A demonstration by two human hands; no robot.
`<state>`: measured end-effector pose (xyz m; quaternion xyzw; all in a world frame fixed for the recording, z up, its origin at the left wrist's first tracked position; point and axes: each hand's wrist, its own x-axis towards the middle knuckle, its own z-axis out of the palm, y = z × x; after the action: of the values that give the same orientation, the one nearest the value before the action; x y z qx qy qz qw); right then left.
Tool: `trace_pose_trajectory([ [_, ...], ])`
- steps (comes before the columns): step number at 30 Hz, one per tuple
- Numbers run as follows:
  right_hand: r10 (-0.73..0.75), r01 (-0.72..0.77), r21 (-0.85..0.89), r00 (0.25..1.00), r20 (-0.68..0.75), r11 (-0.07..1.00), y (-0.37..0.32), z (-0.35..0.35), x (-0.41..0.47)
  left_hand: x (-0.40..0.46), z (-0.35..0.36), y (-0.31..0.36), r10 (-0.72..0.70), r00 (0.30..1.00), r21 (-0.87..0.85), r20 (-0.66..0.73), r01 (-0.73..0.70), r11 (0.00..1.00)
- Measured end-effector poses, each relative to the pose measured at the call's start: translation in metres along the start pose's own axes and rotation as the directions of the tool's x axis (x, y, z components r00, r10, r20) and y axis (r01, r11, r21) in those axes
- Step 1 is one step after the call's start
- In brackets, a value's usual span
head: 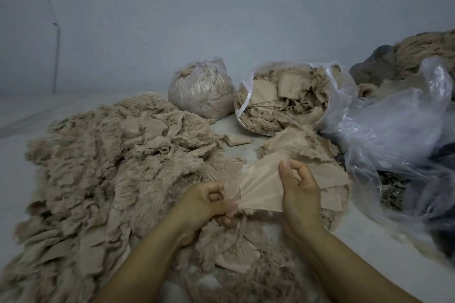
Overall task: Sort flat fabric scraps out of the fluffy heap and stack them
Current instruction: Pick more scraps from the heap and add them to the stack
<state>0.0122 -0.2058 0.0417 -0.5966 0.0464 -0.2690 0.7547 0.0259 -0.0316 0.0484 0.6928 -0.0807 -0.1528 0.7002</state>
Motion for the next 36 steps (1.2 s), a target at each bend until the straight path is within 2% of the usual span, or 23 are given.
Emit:
trace_pose_trajectory([
  [2,0.015,-0.015,0.005,1.0,0.015,1.0,0.0,0.002,-0.002,-0.002,-0.007,0.002,-0.026,0.999,0.112,0.033,0.023,0.993],
  [5,0.028,-0.029,0.013,0.997,0.079,0.999,0.0,0.004,-0.005,-0.001,-0.014,0.003,-0.042,0.999,0.195,-0.022,0.046,0.98],
  [7,0.02,-0.018,-0.014,0.991,0.132,1.0,0.001,0.004,-0.004,0.001,-0.014,0.003,0.0,0.995,0.168,-0.103,0.018,0.986],
  [9,0.028,-0.018,-0.046,0.974,0.224,0.999,0.001,0.005,-0.005,0.003,-0.007,0.004,0.034,0.991,0.061,-0.13,-0.027,0.998],
  [11,0.047,-0.042,-0.021,0.954,0.296,0.999,0.001,0.007,-0.008,0.004,0.002,0.004,0.012,0.997,-0.046,-0.075,-0.015,0.999],
  [14,0.06,-0.087,0.063,0.938,0.342,0.994,0.0,0.007,-0.01,0.006,0.012,0.0,-0.012,0.998,0.007,0.06,0.012,1.0],
  [16,0.057,-0.093,0.095,0.943,0.326,0.991,-0.002,0.005,-0.007,0.01,0.014,-0.002,0.012,1.0,0.032,0.021,-0.012,0.999],
  [19,0.044,-0.072,0.097,0.963,0.265,0.993,-0.001,0.002,0.0,0.016,0.009,-0.004,0.018,0.988,-0.117,-0.154,-0.036,0.993],
  [21,0.054,-0.077,0.084,0.967,0.248,0.994,0.001,0.0,0.002,0.018,0.006,-0.005,0.051,0.978,-0.157,-0.204,-0.084,0.984],
  [24,0.058,-0.081,0.085,0.968,0.246,0.993,0.003,0.0,0.003,0.018,0.006,-0.005,0.069,0.979,-0.204,-0.192,-0.108,0.973],
  [26,0.041,-0.066,0.095,0.969,0.244,0.993,0.003,0.0,0.003,0.015,0.006,-0.005,0.047,0.991,-0.23,-0.122,-0.074,0.97],
  [30,0.041,-0.061,0.086,0.974,0.221,0.994,0.003,-0.002,0.004,0.008,0.007,-0.005,0.031,1.0,0.022,-0.004,-0.031,0.999],
  [32,0.041,-0.05,0.044,0.981,0.189,0.998,0.005,-0.003,0.004,0.009,0.008,-0.006,0.042,0.998,0.038,-0.041,-0.04,0.998],
  [36,0.005,0.001,-0.041,0.991,0.134,0.999,0.01,-0.003,0.006,0.013,0.007,-0.006,0.049,0.989,-0.115,-0.136,-0.065,0.991],
])
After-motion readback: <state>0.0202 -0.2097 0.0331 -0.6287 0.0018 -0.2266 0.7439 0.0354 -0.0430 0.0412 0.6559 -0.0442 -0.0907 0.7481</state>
